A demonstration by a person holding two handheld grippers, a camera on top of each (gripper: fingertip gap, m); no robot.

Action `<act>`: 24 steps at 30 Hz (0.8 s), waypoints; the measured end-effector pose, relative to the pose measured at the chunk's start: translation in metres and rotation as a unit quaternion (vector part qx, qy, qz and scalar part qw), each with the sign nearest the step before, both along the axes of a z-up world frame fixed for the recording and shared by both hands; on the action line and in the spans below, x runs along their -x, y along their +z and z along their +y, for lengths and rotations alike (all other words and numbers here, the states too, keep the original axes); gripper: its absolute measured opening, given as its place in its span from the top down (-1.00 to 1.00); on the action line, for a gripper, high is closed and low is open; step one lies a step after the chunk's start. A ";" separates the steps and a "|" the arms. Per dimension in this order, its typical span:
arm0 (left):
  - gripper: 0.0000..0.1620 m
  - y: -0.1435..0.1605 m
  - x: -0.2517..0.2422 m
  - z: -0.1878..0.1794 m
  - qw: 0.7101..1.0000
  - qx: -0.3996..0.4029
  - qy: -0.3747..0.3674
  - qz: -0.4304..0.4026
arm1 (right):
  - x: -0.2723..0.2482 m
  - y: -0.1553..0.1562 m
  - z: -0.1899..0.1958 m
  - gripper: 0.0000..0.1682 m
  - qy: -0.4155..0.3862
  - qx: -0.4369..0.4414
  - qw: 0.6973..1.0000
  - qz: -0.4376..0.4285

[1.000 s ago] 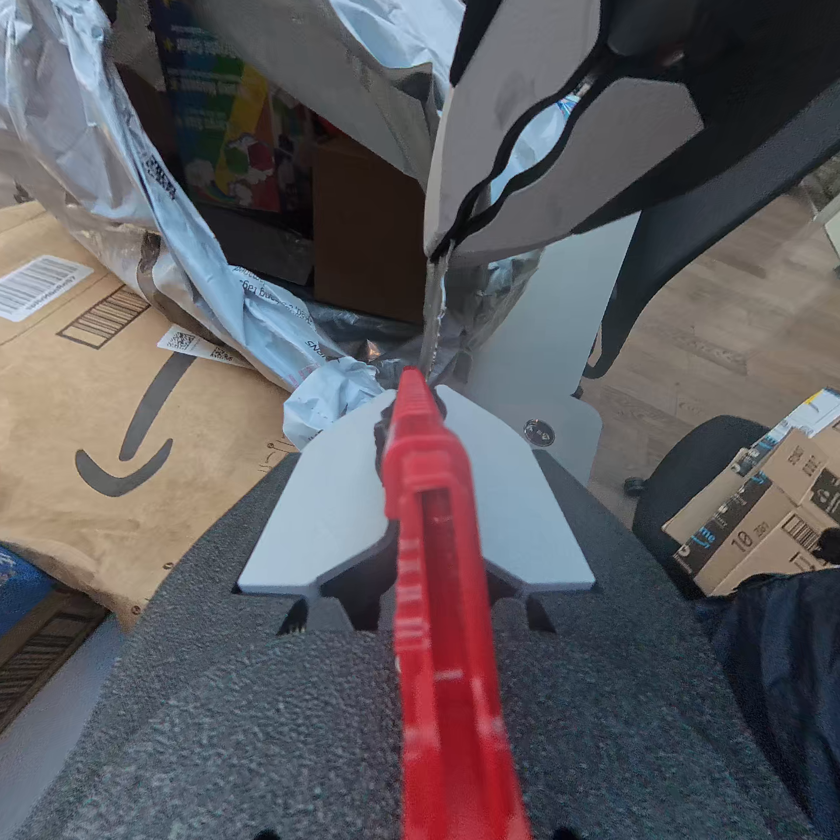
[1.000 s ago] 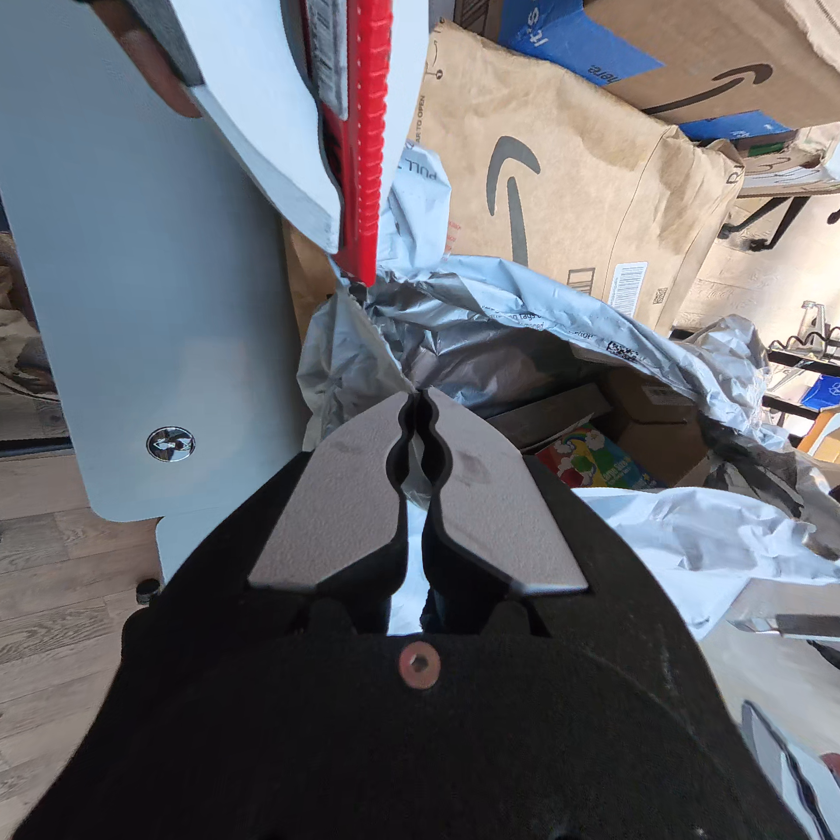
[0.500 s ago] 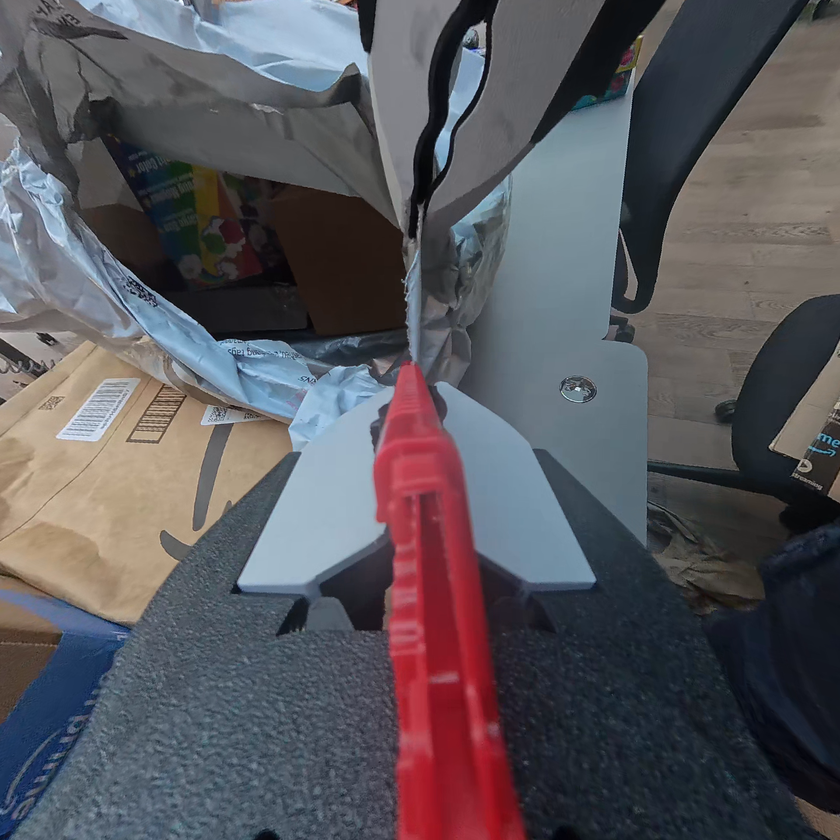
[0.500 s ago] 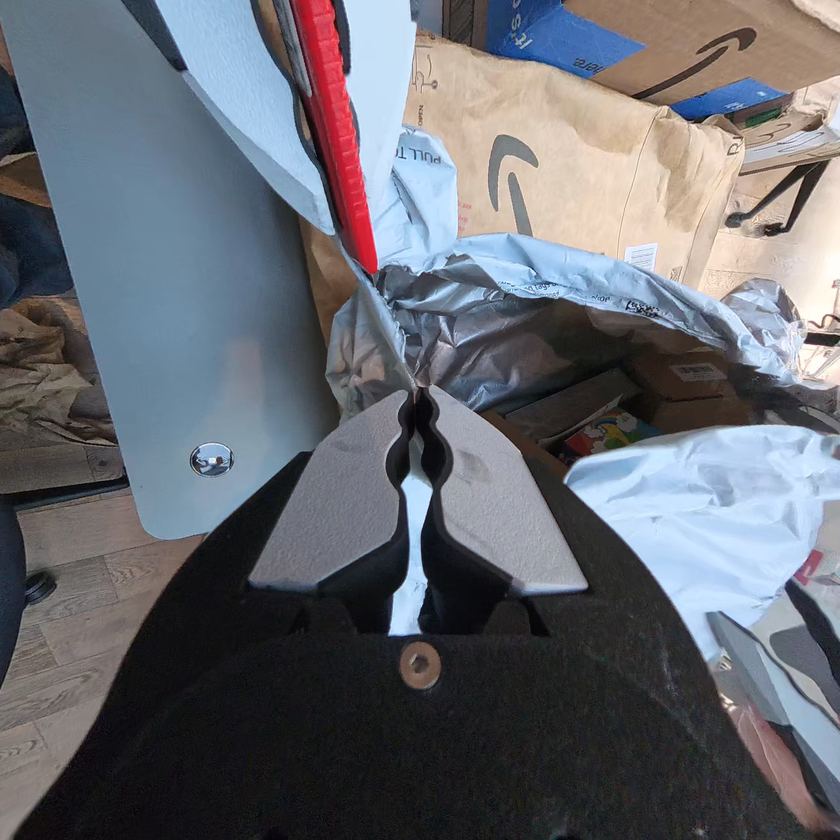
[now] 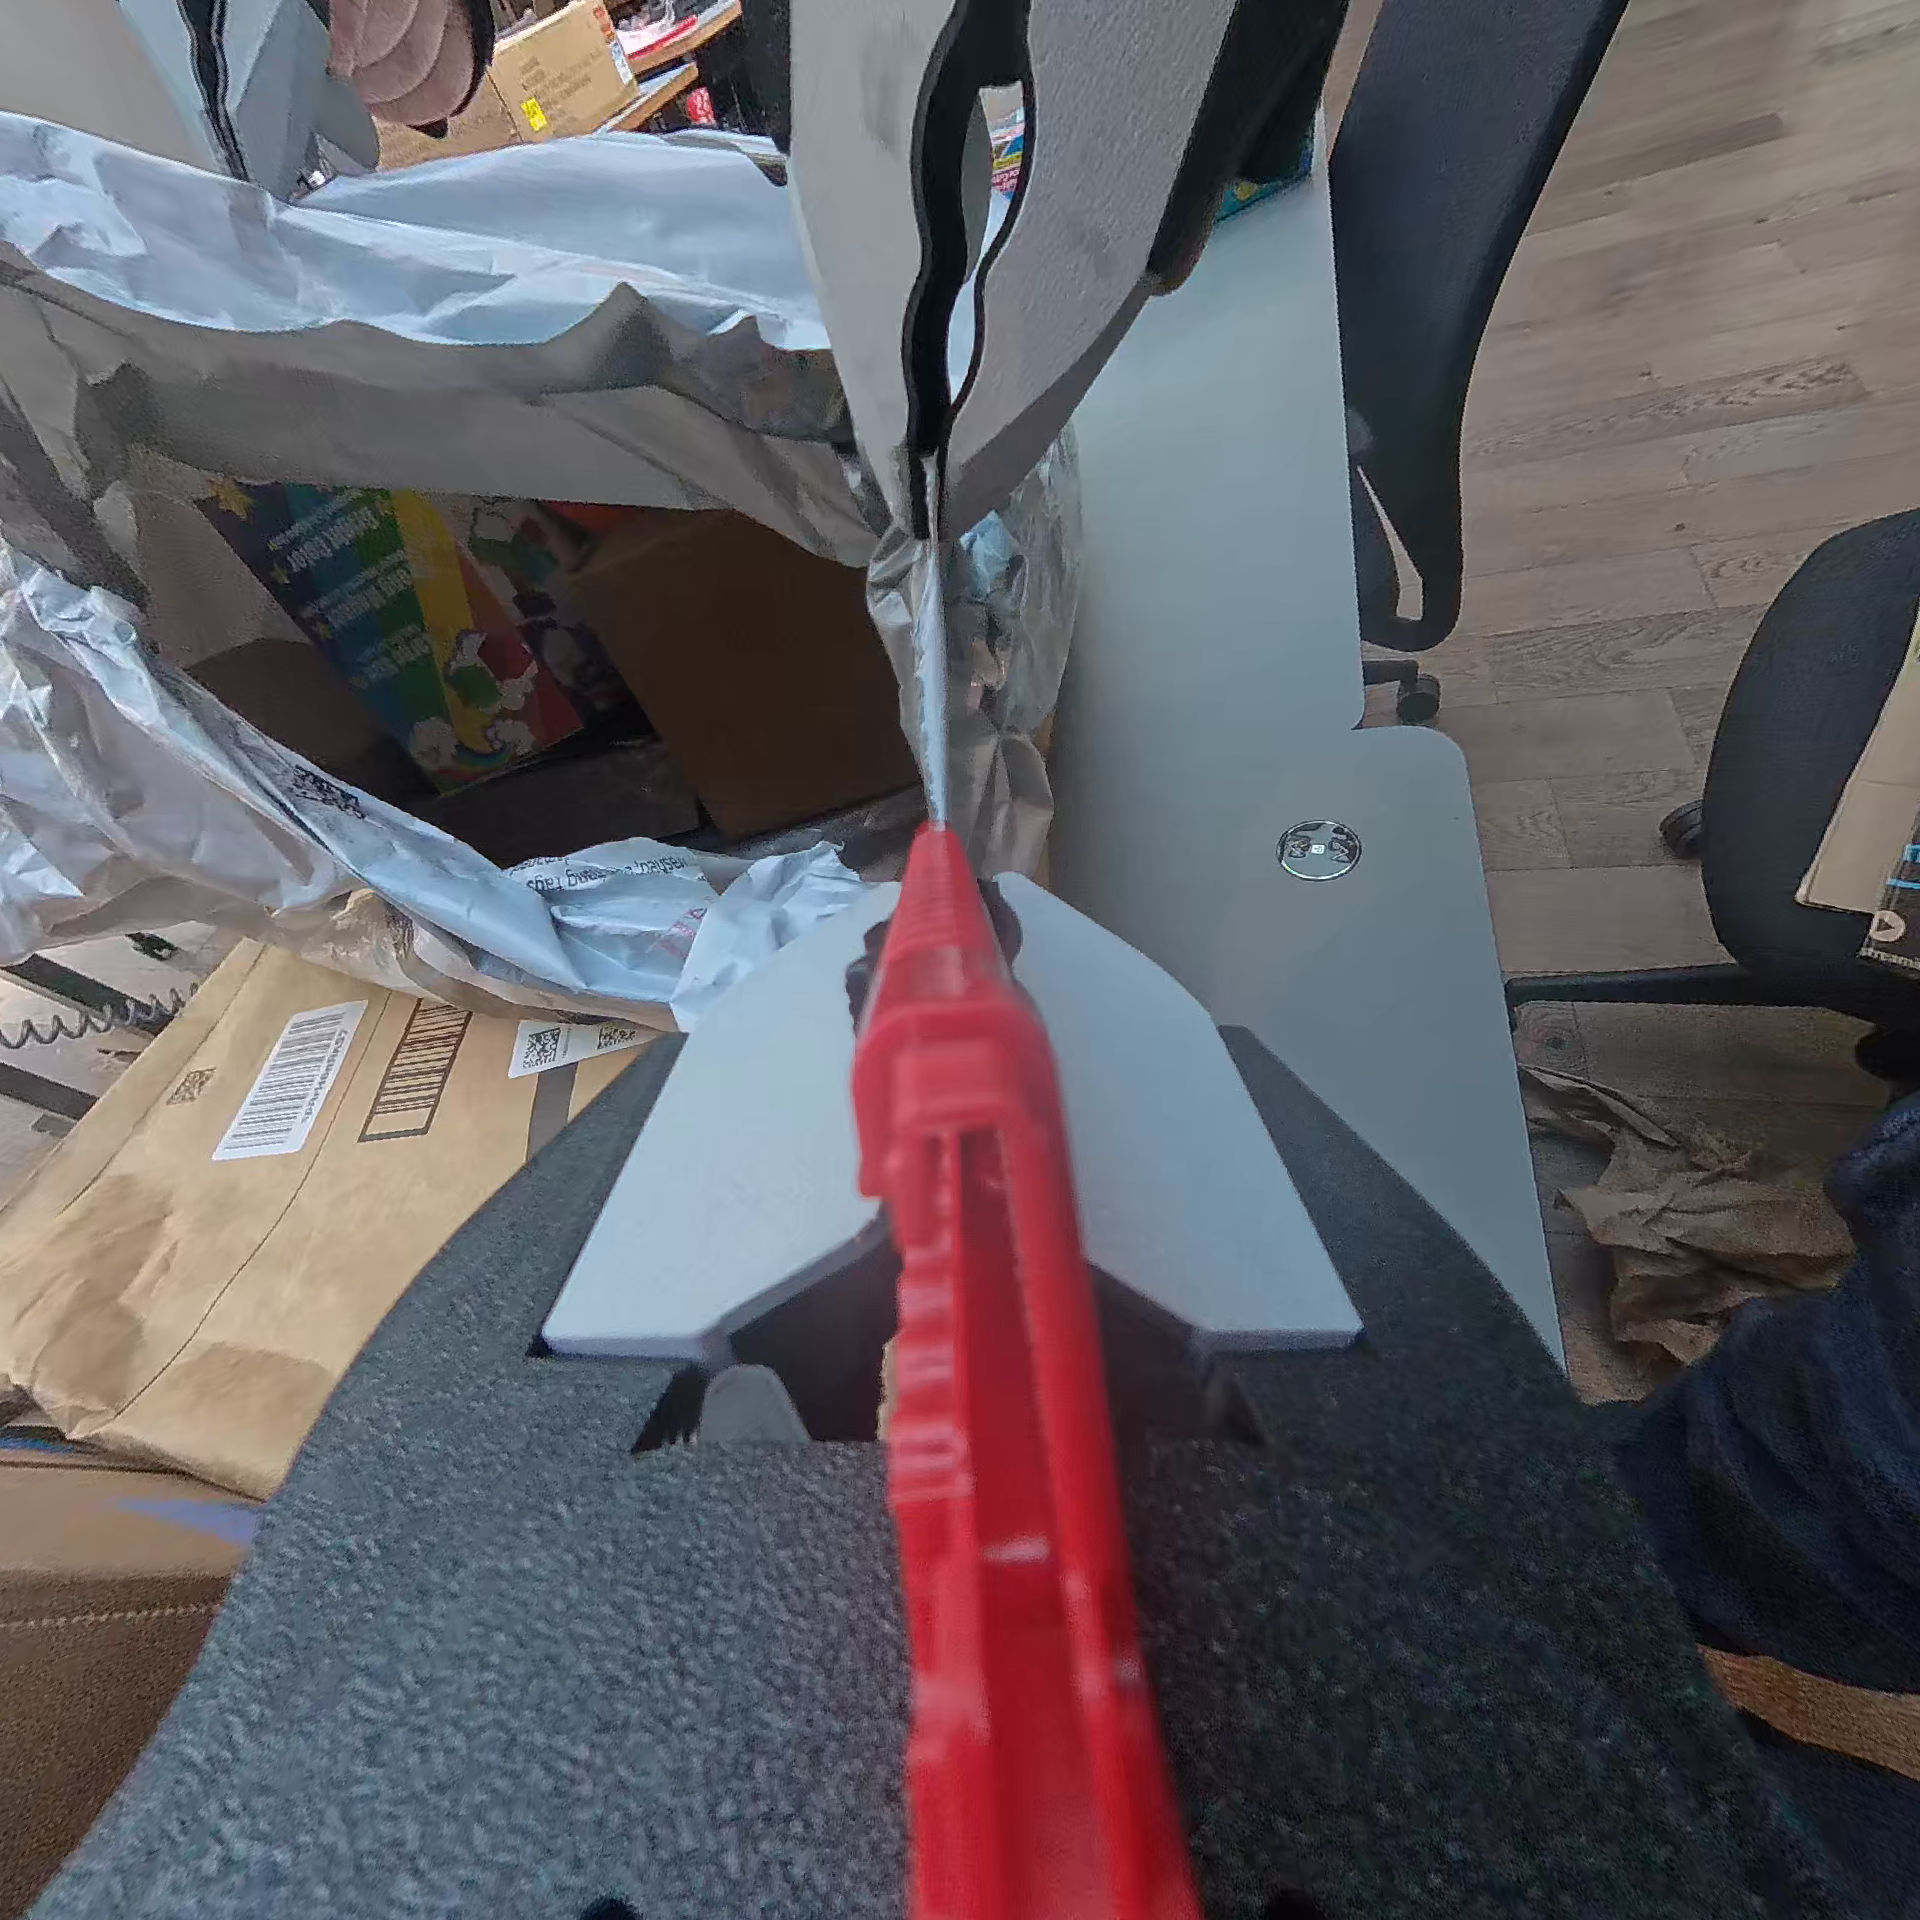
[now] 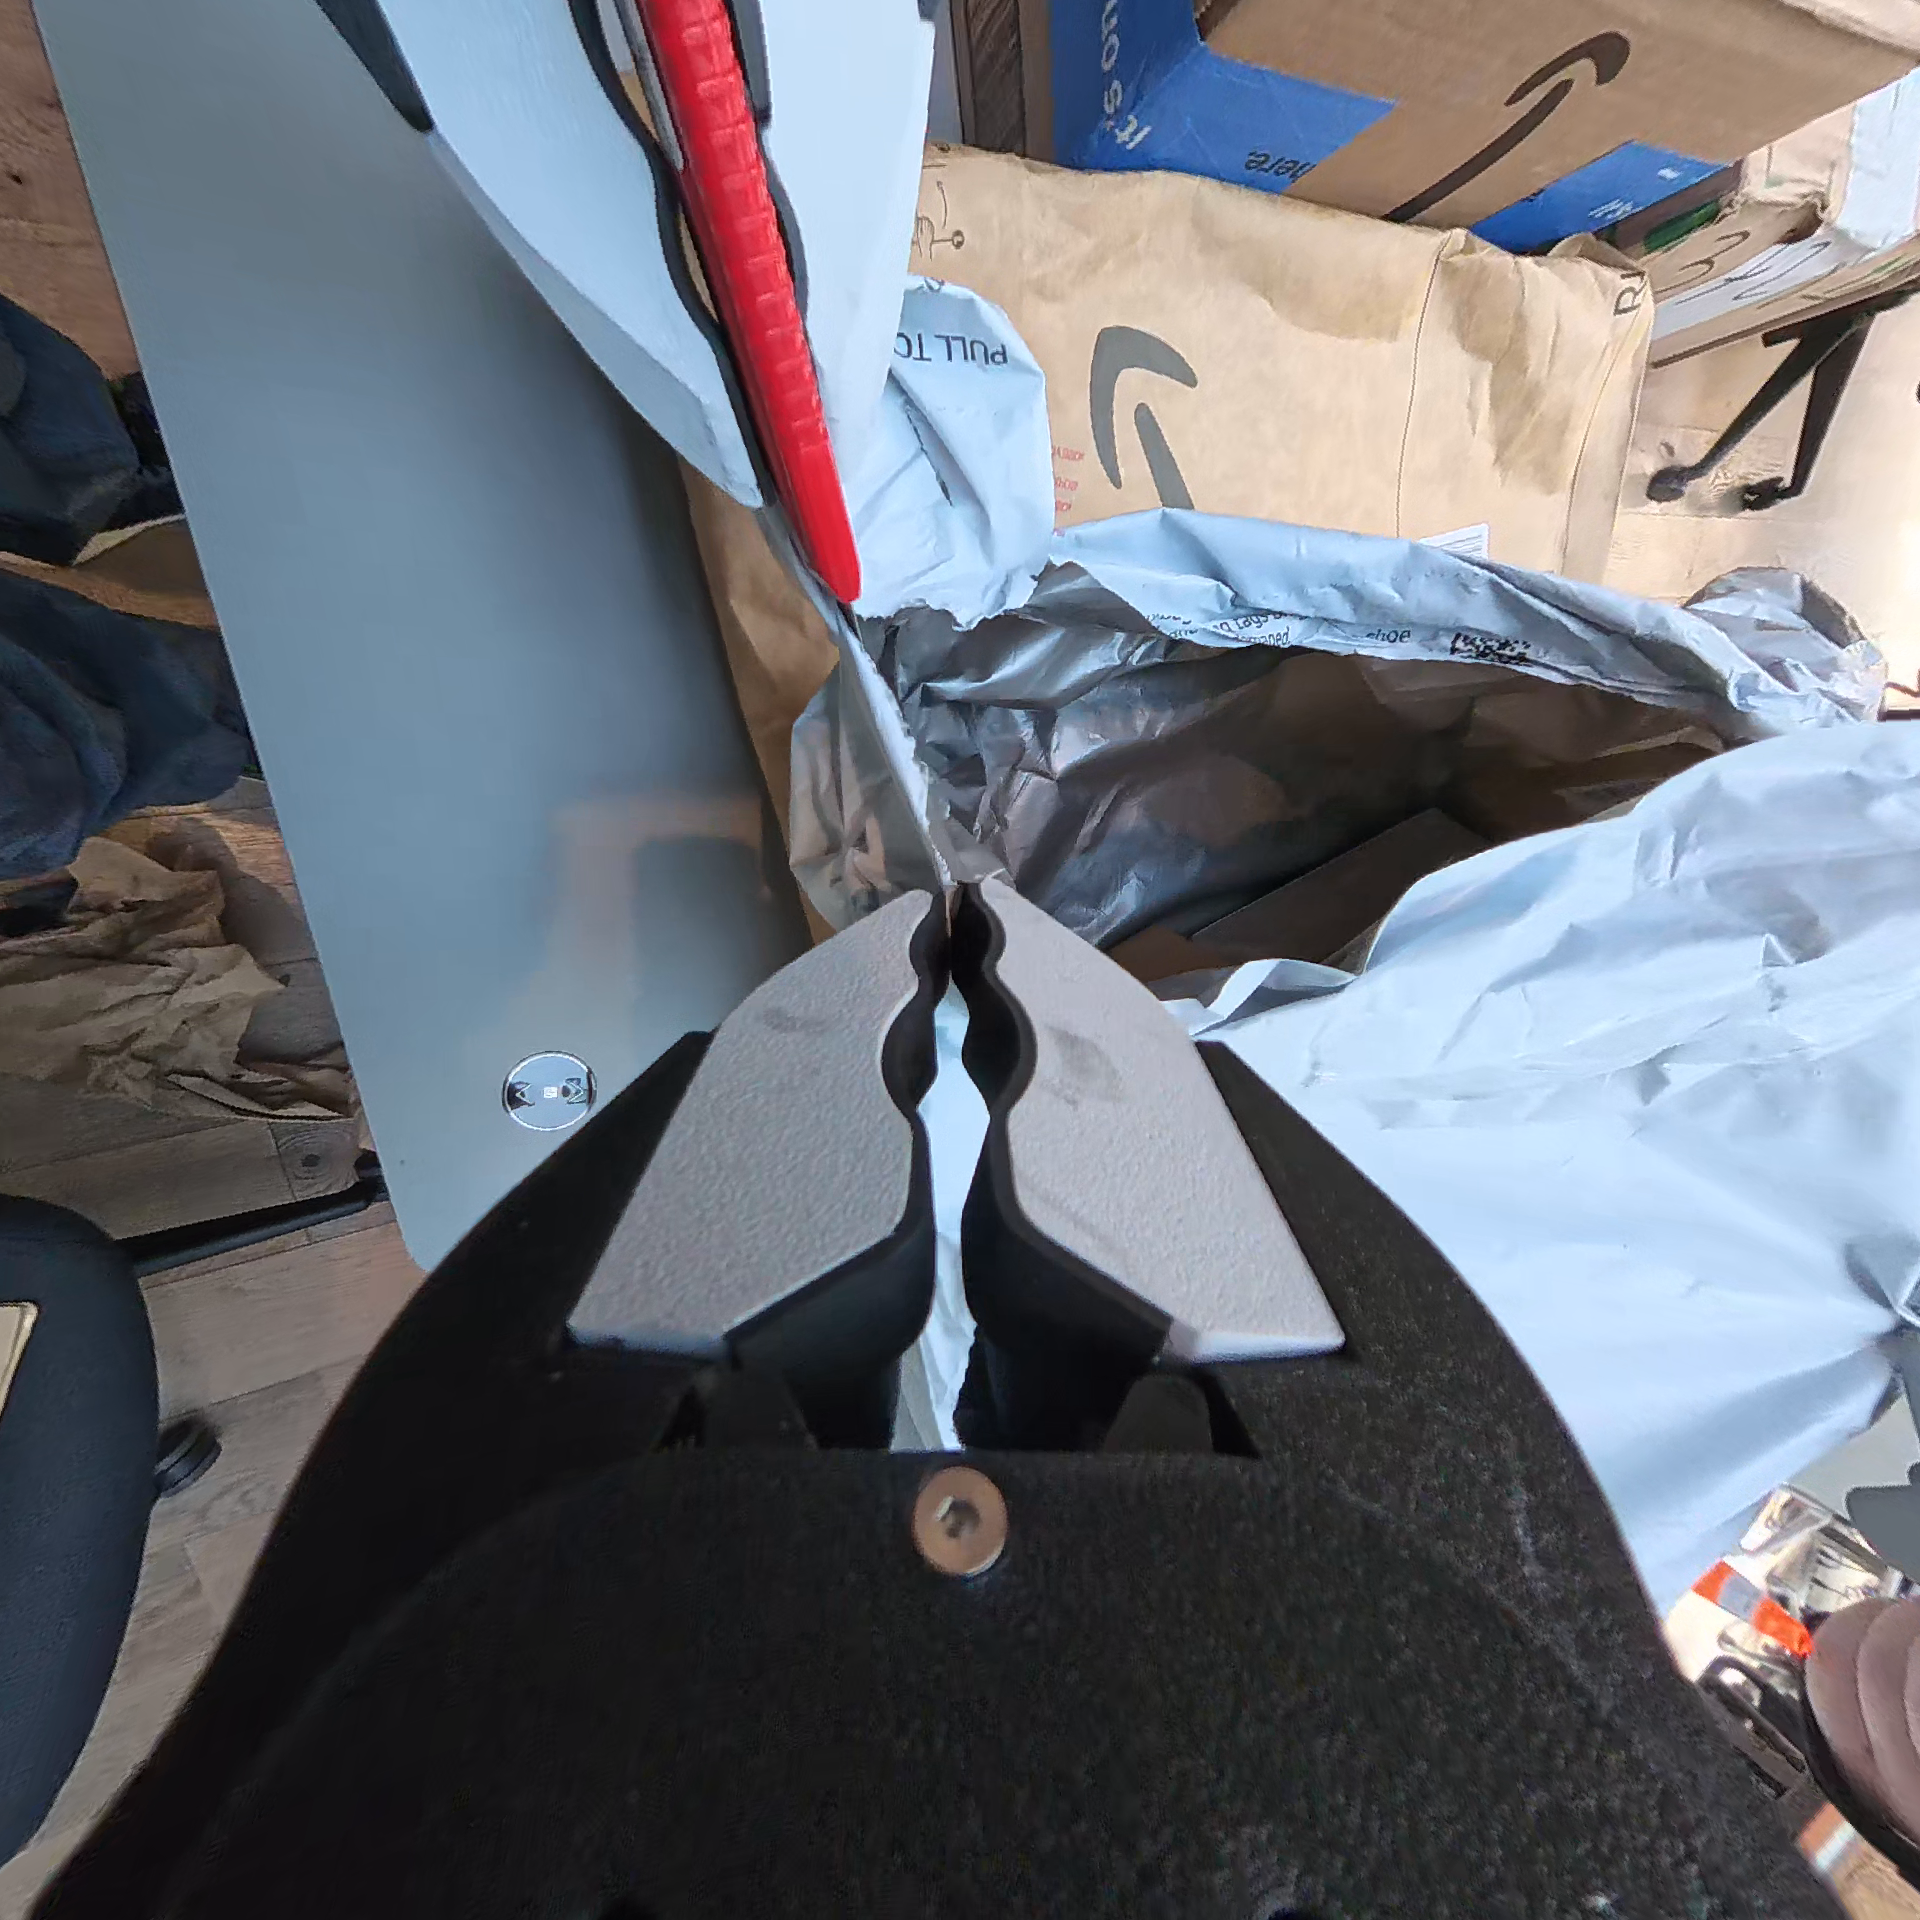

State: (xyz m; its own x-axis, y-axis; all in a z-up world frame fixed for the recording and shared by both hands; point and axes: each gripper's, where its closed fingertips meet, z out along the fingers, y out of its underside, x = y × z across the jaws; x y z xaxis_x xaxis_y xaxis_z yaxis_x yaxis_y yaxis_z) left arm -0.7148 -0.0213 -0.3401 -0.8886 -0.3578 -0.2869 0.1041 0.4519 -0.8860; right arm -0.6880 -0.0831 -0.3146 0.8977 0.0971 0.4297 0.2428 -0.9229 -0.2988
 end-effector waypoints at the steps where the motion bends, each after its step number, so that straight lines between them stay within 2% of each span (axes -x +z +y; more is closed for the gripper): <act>1: 0.85 0.001 0.000 0.000 1.000 0.001 -0.002 0.001 | 0.000 0.000 -0.001 1.00 -0.003 -0.002 1.000 0.002; 7: 0.85 0.002 -0.001 -0.001 1.000 0.014 0.004 0.021 | 0.001 -0.001 -0.003 1.00 -0.028 -0.009 0.999 0.013; 11: 0.87 0.013 -0.006 0.003 0.991 0.066 0.046 0.109 | -0.005 0.001 0.002 1.00 -0.067 -0.024 0.997 0.016; 14: 0.86 0.029 -0.004 0.015 0.970 0.144 0.071 0.183 | -0.007 0.004 0.004 1.00 -0.082 -0.029 0.996 0.011; 19: 0.86 0.053 -0.002 0.059 0.924 0.262 0.132 0.246 | -0.006 0.004 0.003 1.00 -0.113 -0.032 0.993 -0.005; 24: 0.86 0.018 -0.004 0.126 0.897 0.234 0.249 0.282 | -0.007 0.000 0.004 1.00 -0.151 -0.036 0.988 -0.019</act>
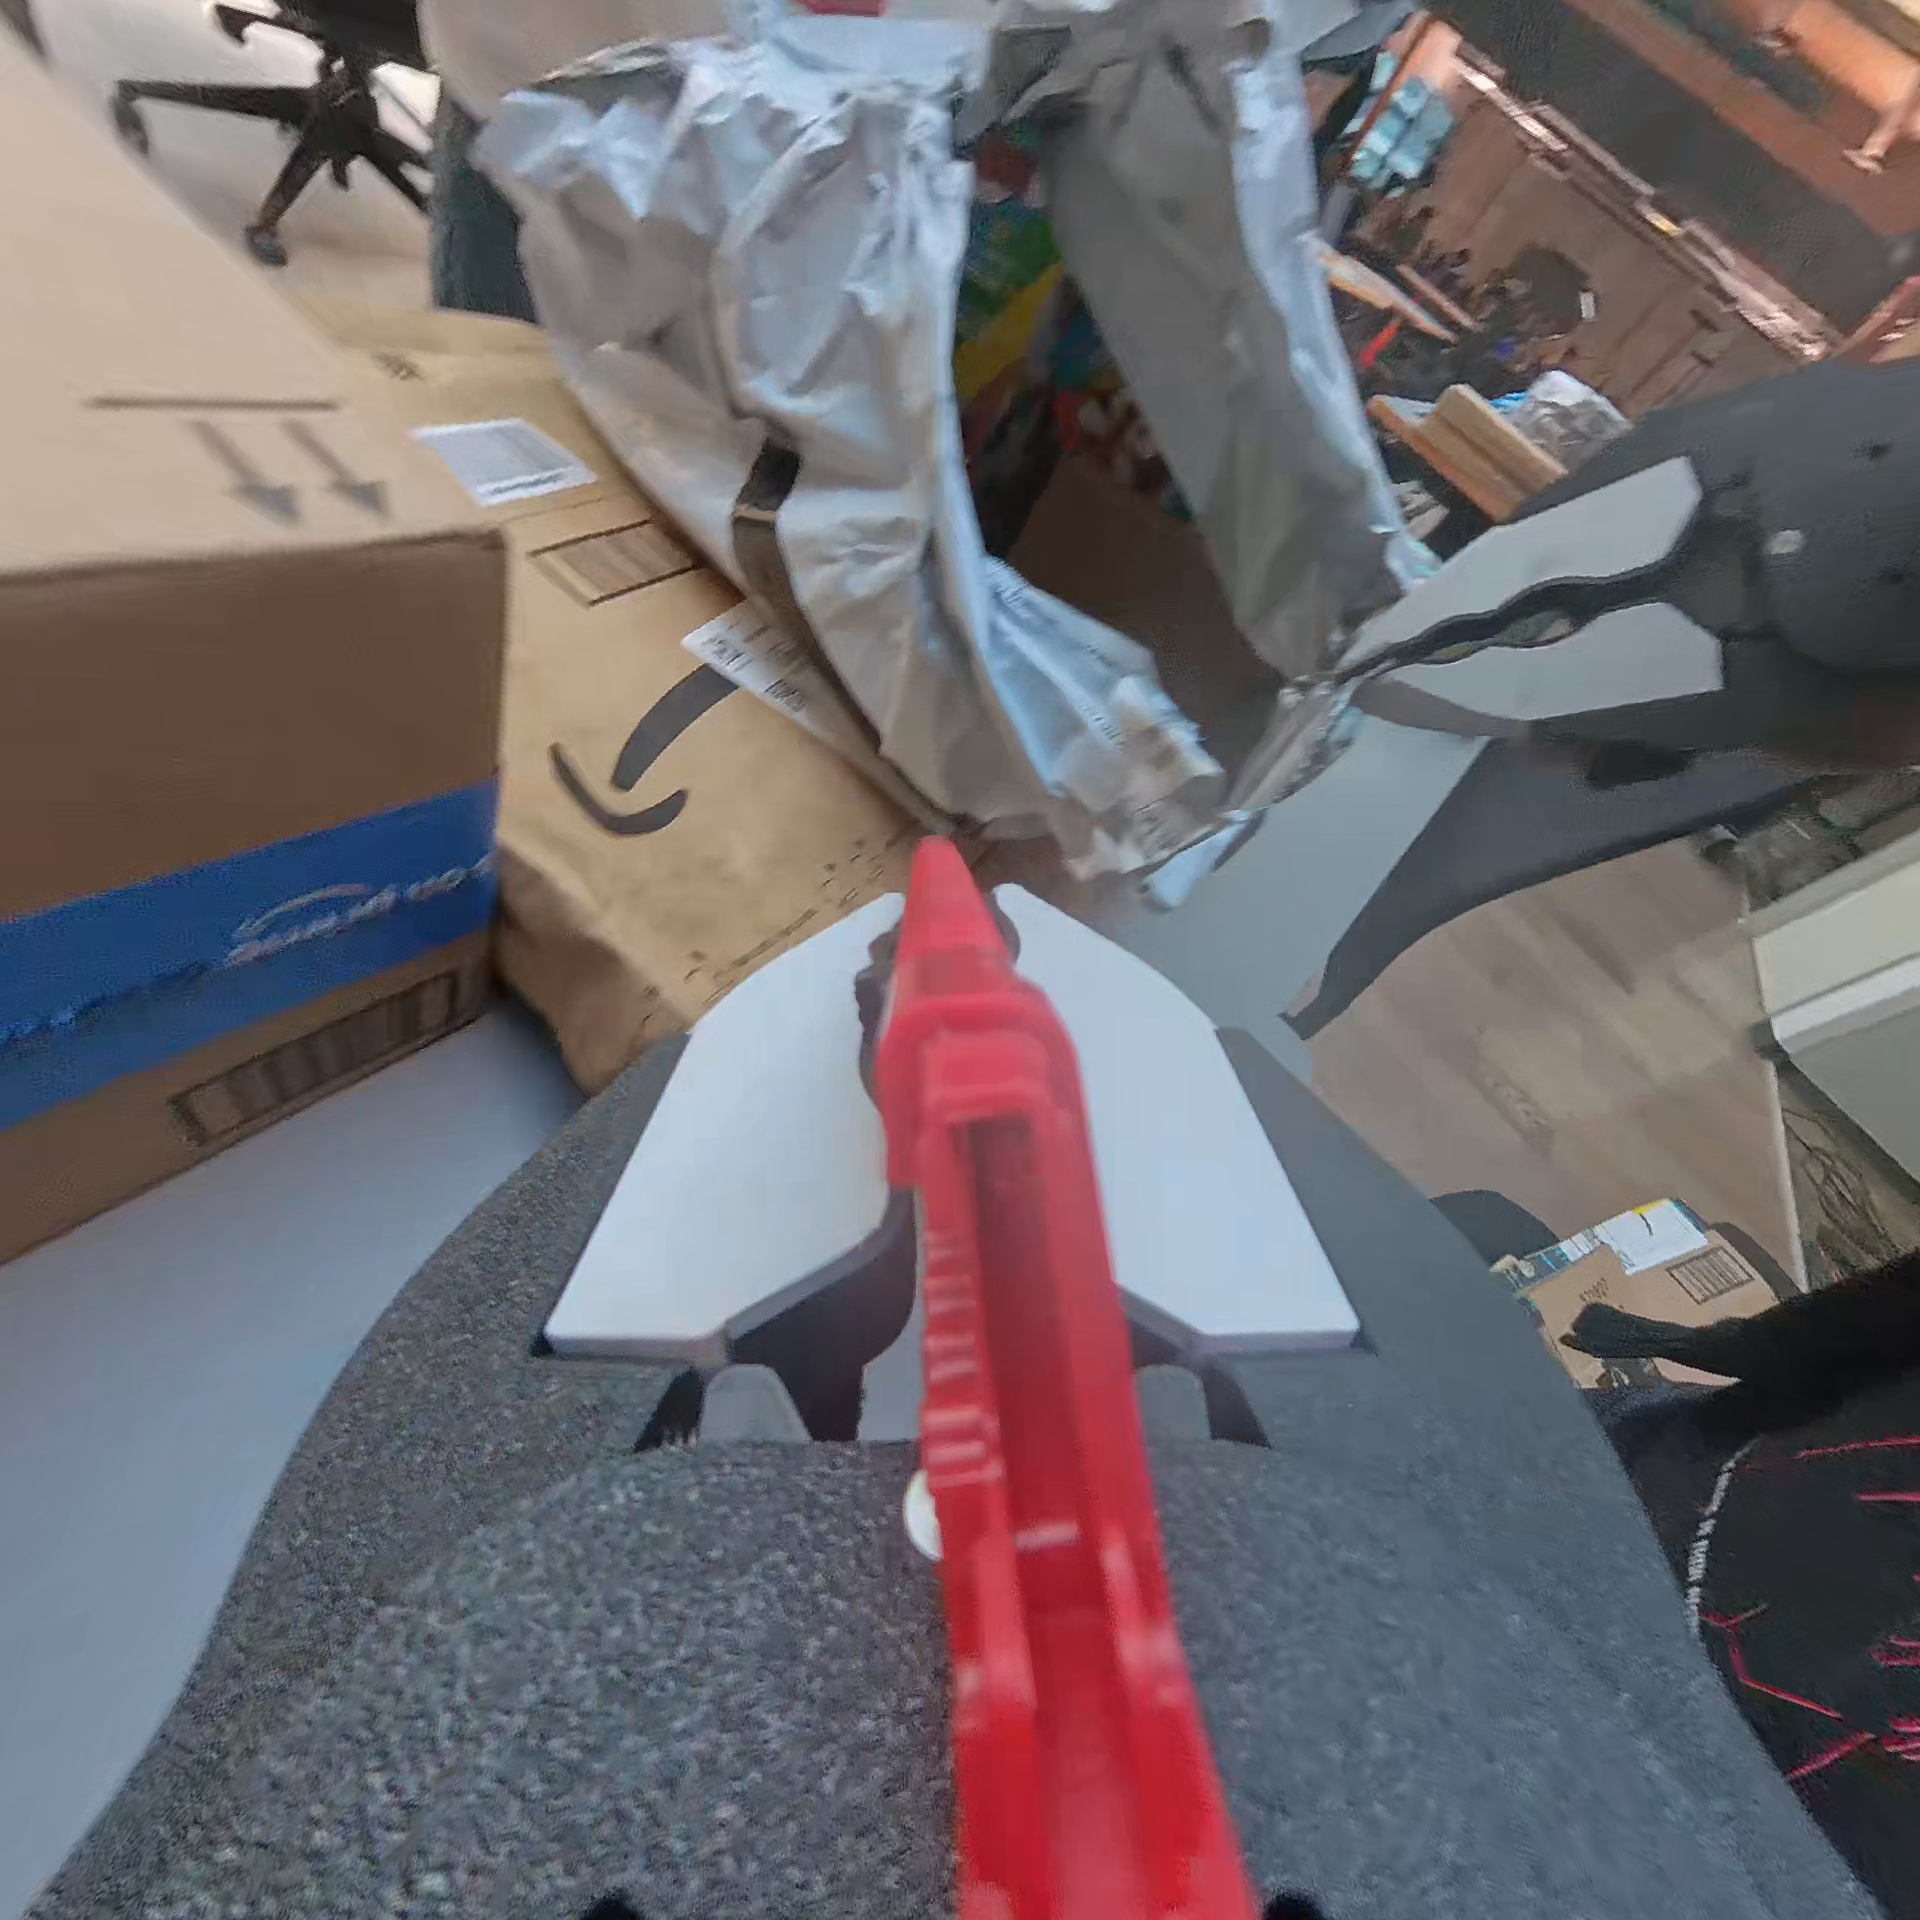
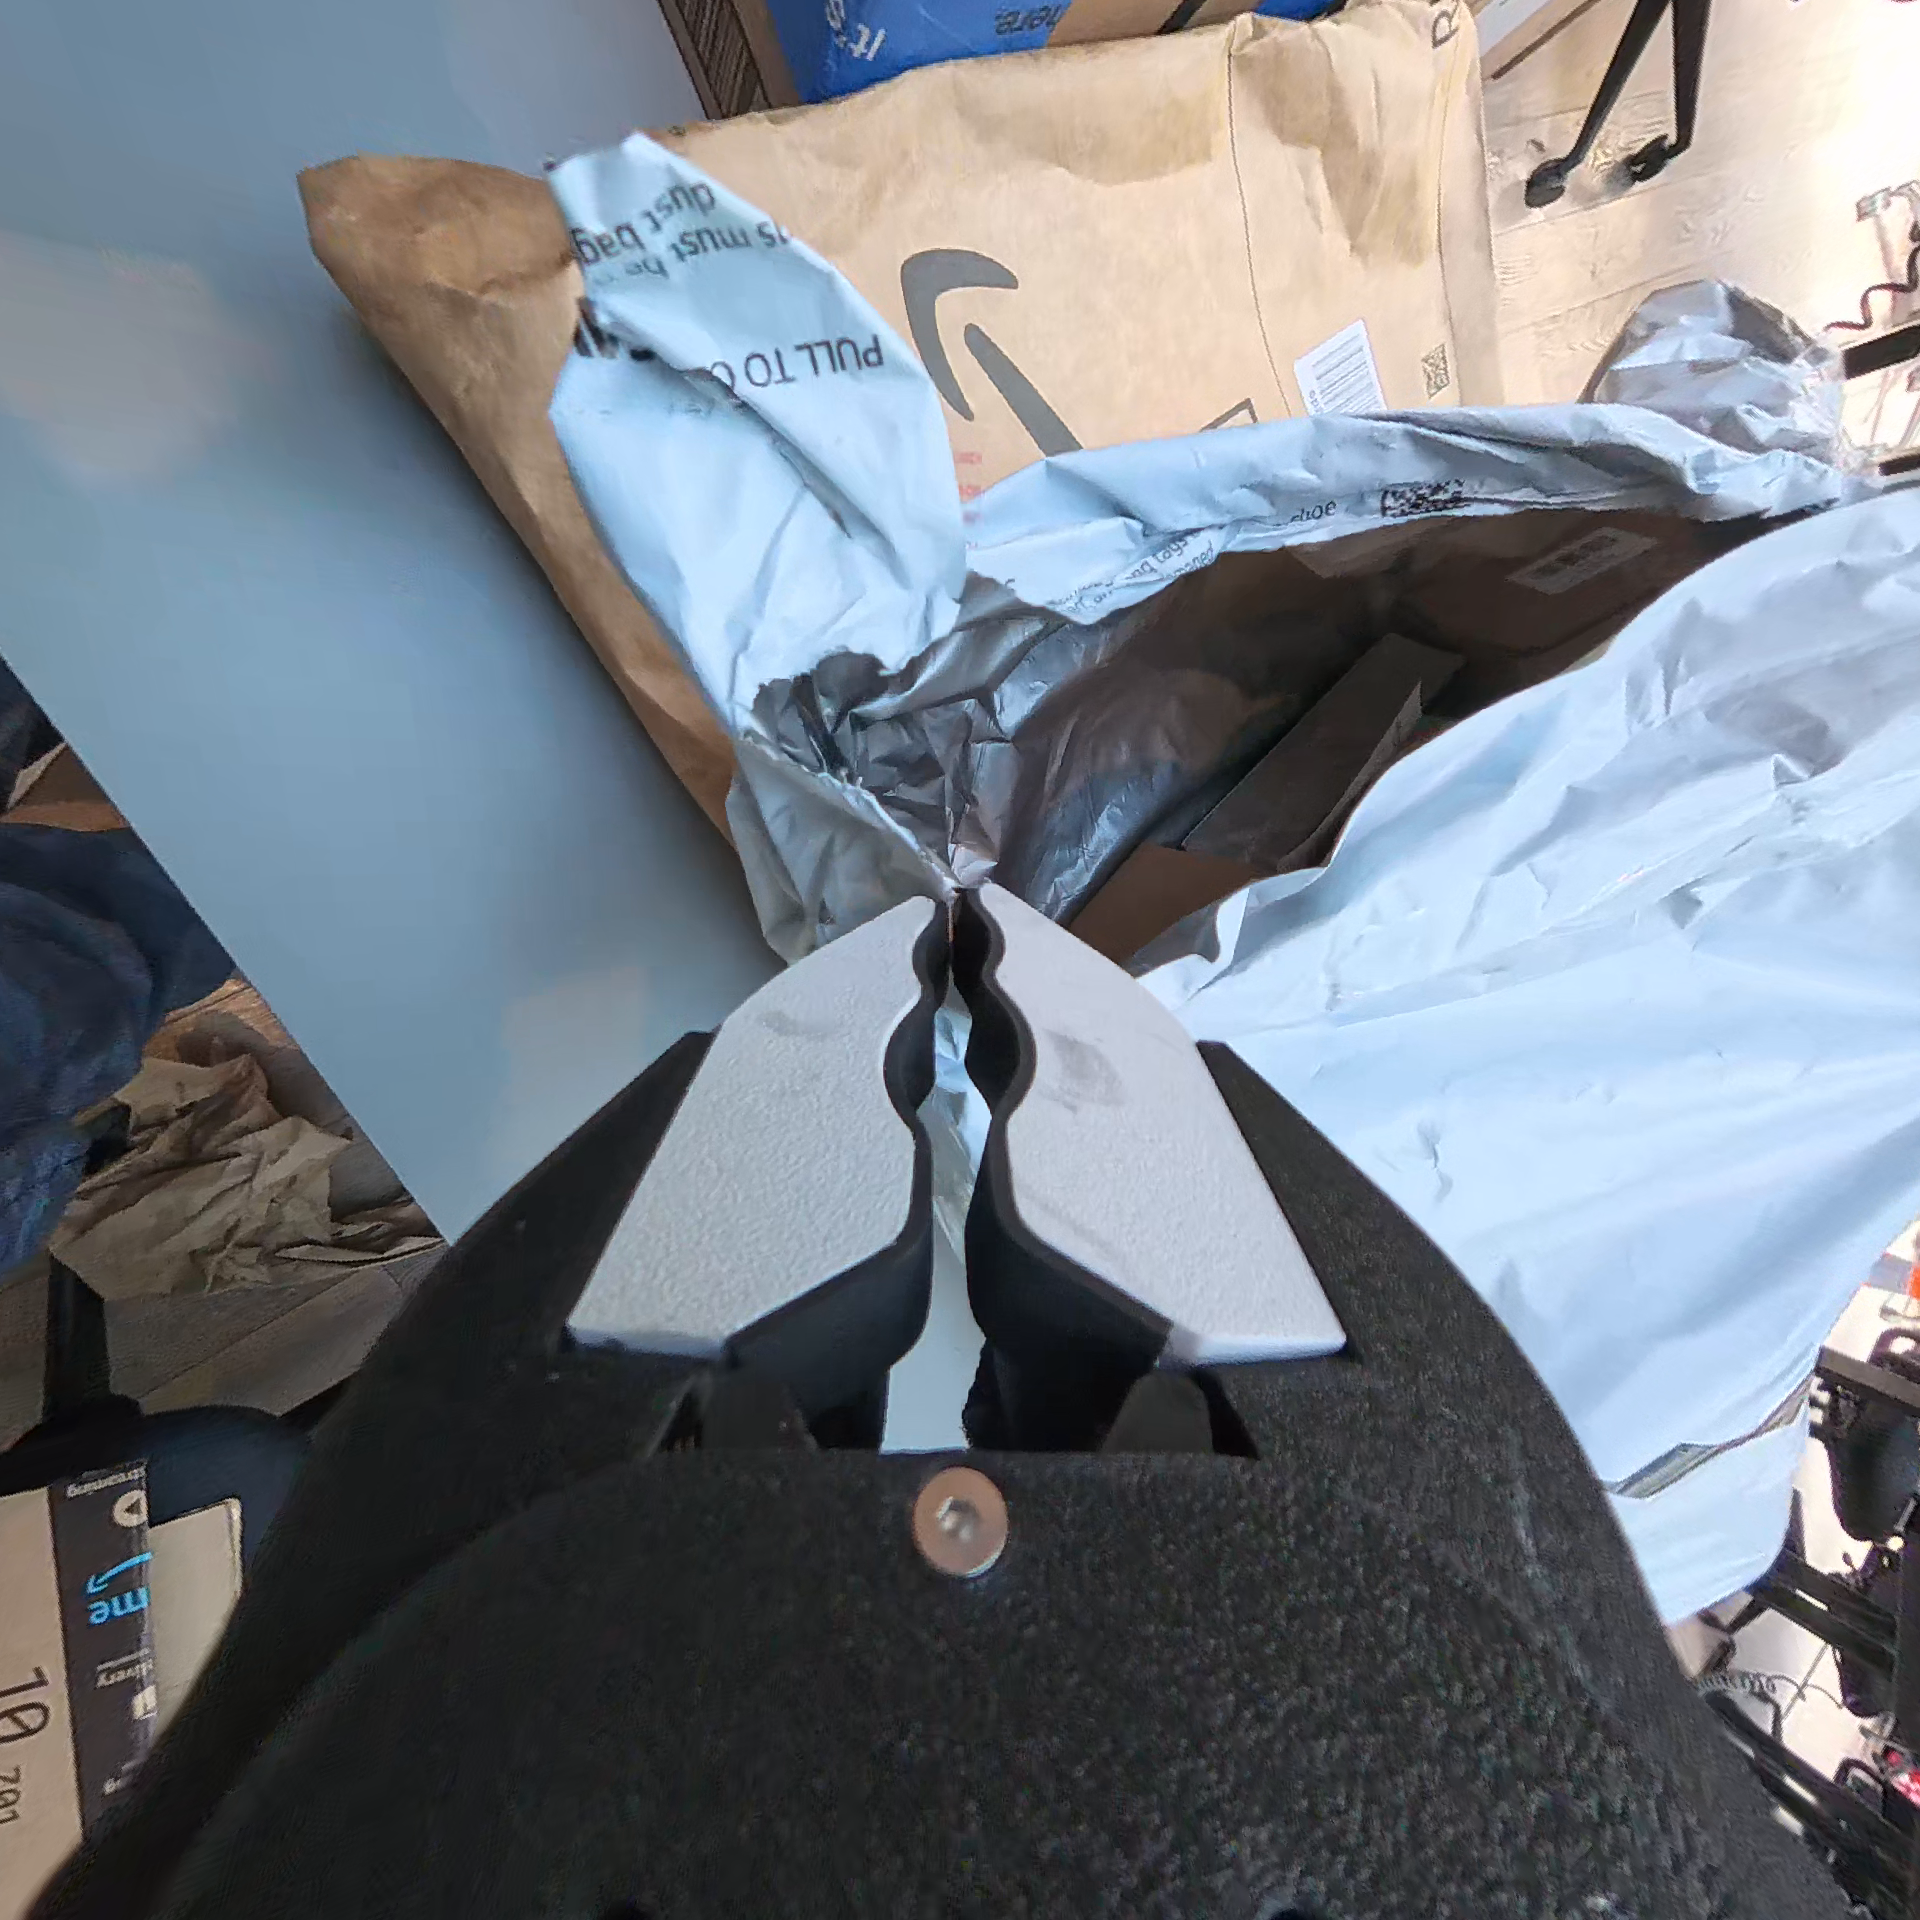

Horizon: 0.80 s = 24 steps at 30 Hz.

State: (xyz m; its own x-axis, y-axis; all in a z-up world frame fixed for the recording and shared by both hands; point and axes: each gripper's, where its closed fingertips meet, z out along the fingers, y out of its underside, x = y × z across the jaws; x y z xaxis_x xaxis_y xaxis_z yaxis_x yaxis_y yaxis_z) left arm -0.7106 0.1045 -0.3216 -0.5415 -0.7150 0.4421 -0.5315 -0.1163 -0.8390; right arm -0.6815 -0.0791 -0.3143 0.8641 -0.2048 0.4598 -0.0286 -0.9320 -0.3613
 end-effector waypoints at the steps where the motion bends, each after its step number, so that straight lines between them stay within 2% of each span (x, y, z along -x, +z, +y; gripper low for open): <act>1: 0.86 -0.011 -0.001 0.015 0.999 -0.006 0.023 0.028 | 0.000 -0.001 0.000 1.00 -0.007 0.001 1.000 -0.003; 7: 0.86 -0.080 0.001 0.079 0.974 -0.016 0.126 0.186 | -0.006 -0.001 -0.006 0.99 -0.047 0.012 0.998 -0.037; 10: 0.86 -0.116 0.000 0.097 0.953 0.028 0.161 0.257 | -0.011 0.002 -0.008 0.98 -0.067 0.013 0.996 -0.057; 16: 0.87 -0.156 -0.008 0.126 0.908 0.146 0.227 0.320 | -0.018 0.015 -0.010 0.98 -0.105 0.023 0.989 -0.101; 24: 0.80 -0.181 -0.007 0.155 0.896 0.160 0.257 0.324 | -0.012 0.036 -0.017 0.82 -0.140 0.017 0.977 -0.163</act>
